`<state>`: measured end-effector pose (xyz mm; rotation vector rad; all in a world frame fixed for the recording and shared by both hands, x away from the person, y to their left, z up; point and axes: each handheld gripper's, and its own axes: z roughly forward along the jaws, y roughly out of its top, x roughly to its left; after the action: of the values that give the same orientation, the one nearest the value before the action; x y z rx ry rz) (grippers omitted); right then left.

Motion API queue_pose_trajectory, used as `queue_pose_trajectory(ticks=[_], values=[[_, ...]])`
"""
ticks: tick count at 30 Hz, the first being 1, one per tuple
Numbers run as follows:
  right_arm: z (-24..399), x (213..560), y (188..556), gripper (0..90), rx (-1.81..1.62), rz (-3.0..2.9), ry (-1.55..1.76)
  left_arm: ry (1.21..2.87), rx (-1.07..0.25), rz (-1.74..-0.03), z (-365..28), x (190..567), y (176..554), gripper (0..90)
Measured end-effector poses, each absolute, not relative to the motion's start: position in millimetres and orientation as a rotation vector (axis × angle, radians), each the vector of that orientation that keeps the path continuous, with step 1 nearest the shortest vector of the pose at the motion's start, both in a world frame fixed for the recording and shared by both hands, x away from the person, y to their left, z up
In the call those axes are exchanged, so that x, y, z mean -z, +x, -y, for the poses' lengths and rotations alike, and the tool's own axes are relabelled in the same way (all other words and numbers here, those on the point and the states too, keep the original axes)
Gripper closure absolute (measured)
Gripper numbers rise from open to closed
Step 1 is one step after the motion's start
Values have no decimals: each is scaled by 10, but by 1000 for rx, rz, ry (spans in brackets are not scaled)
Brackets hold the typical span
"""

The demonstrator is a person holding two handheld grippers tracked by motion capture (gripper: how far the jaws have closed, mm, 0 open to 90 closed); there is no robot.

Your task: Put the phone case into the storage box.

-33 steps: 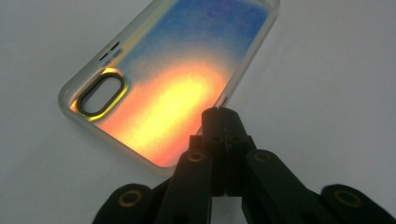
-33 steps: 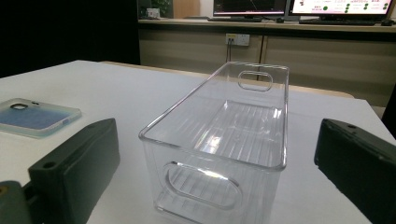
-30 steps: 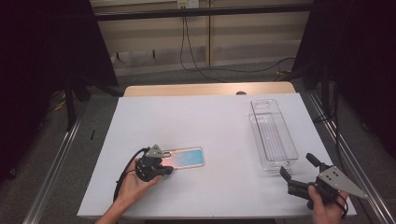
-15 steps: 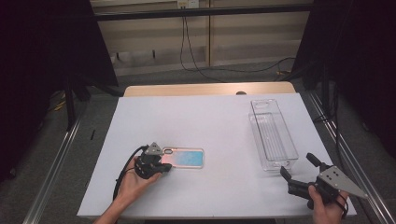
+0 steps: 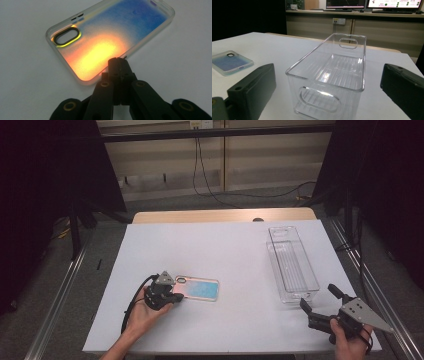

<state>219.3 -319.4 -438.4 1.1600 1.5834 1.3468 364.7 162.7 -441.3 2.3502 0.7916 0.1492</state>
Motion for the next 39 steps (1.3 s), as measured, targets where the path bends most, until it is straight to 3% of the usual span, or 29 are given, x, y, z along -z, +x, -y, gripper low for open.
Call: queue_pose_trajectory(ticks=[18, 39], values=[[3194, 4387, 2197, 0, -1349, -1591, 1157, 2393, -230, -771, -1561, 4398, 3766, 900], [3203, 4384, 2195, 0, -1350, -1593, 1154, 2404, -234, -822, -1562, 4374, 3905, 900]])
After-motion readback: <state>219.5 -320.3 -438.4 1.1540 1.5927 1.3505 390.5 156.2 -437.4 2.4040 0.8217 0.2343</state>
